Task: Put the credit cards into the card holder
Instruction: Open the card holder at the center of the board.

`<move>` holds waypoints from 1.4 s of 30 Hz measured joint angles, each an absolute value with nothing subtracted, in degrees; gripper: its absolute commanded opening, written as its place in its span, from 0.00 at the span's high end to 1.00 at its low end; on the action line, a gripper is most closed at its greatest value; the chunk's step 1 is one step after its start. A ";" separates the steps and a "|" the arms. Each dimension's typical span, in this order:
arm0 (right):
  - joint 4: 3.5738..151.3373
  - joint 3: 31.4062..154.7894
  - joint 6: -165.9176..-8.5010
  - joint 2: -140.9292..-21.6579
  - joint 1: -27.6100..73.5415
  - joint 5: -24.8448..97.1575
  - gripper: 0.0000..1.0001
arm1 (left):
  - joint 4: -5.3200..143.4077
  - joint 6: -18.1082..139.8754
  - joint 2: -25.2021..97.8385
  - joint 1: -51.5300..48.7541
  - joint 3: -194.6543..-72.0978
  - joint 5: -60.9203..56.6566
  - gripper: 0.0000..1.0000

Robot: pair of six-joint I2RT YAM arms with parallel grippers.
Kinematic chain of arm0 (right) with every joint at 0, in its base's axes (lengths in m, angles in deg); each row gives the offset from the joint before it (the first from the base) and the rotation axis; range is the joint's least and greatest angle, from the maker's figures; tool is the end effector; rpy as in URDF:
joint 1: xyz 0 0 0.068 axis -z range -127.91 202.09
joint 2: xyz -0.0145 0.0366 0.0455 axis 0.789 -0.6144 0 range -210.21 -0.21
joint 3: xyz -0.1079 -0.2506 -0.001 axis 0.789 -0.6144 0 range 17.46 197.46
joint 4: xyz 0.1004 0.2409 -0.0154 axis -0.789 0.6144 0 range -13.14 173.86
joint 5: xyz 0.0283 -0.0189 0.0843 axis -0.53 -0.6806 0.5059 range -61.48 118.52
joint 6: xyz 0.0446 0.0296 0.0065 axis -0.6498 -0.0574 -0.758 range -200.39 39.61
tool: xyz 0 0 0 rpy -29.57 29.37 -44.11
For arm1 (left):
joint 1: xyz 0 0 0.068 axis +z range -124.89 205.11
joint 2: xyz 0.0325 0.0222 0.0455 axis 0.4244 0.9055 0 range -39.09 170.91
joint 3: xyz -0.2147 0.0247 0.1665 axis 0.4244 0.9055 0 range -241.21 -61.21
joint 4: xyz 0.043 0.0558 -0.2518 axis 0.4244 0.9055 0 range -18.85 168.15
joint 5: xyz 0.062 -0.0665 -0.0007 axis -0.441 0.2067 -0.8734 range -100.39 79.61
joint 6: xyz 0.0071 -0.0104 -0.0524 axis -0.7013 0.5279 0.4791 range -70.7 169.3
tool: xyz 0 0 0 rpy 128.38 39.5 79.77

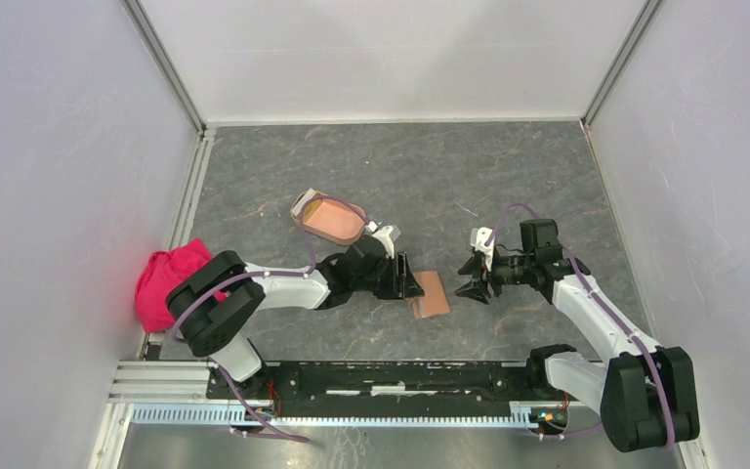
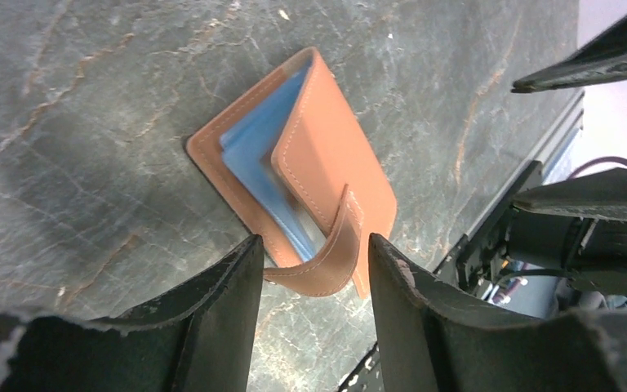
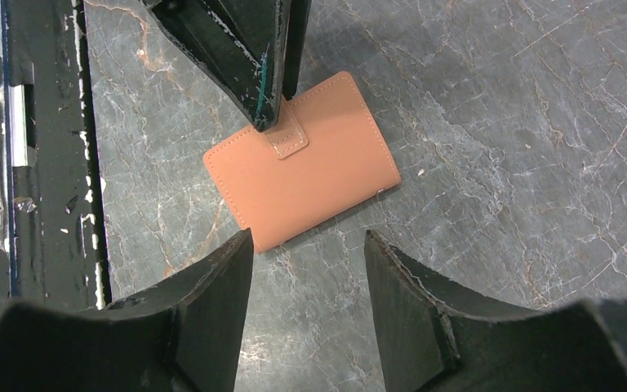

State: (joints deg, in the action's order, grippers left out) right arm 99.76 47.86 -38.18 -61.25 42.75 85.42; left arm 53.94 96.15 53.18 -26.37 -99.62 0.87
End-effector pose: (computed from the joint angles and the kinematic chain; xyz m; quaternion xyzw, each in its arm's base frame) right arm 0.1816 0.0601 0.1961 -0.4974 0.6872 0.3562 0.3918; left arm 0.1882 -0.2475 0.1498 0.0800 0.8867 -0.3953 0.2258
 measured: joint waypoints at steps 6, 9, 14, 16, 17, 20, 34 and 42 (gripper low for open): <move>100.78 48.23 -37.19 -61.31 42.73 85.66 0.41 | 50.29 96.59 53.18 -26.37 -99.62 4.37 0.47; 101.37 48.31 -36.74 -61.31 42.73 85.94 0.41 | 47.09 97.97 53.60 -26.33 -99.69 6.58 0.48; 101.48 48.34 -36.54 -61.25 42.71 85.92 0.40 | 40.76 101.66 56.07 -26.33 -99.90 9.88 0.48; 101.44 48.38 -36.58 -61.20 42.73 85.88 0.39 | 38.50 103.21 56.96 -26.33 -100.01 11.04 0.47; 101.42 48.42 -36.63 -61.18 42.73 85.86 0.39 | 37.17 104.07 57.55 -26.33 -100.15 11.56 0.46; 101.46 48.64 -36.76 -61.05 42.73 85.42 0.38 | 32.93 106.38 59.85 -26.33 -100.95 13.44 0.44; 104.21 50.65 -35.88 -59.39 43.78 85.07 0.27 | 22.48 114.08 68.07 -26.33 -104.52 15.26 0.40; 104.96 50.98 -36.43 -59.57 44.50 84.57 0.28 | 21.78 115.52 71.41 -26.33 -107.58 12.13 0.39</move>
State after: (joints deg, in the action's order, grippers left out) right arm 104.96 50.98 -36.43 -59.57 44.50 84.57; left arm 21.78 115.52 71.41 -26.33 -107.58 12.13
